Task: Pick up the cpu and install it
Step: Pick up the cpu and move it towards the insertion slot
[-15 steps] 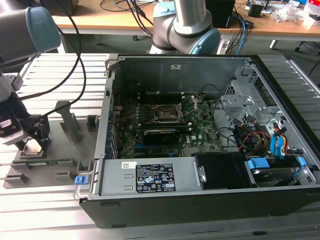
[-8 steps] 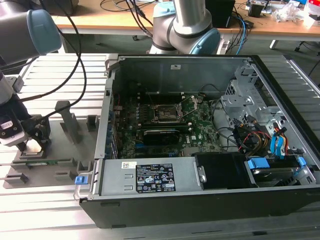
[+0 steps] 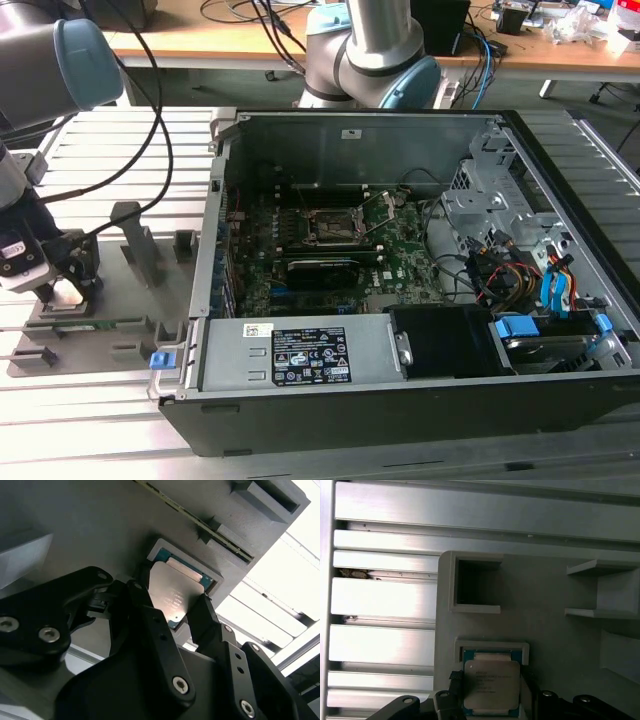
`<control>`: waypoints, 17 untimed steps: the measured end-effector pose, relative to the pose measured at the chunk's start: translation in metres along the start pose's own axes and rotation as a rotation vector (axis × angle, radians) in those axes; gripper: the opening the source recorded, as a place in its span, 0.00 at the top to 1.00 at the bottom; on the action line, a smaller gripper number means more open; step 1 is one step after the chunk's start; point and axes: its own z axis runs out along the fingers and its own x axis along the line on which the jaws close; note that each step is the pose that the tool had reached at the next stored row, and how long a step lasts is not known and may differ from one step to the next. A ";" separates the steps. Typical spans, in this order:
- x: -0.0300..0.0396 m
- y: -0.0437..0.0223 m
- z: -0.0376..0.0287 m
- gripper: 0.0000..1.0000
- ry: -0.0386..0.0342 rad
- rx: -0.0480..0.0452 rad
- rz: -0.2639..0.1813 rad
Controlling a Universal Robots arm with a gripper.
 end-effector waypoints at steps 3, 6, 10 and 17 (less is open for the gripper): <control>0.0000 0.0000 0.0001 0.46 0.0001 0.0000 0.000; 0.0000 0.0000 0.0002 0.46 0.0000 0.0000 0.000; 0.0000 0.0000 0.0003 0.46 0.0001 0.0005 0.000; -0.0002 -0.0001 -0.0053 0.46 0.0002 0.0024 0.000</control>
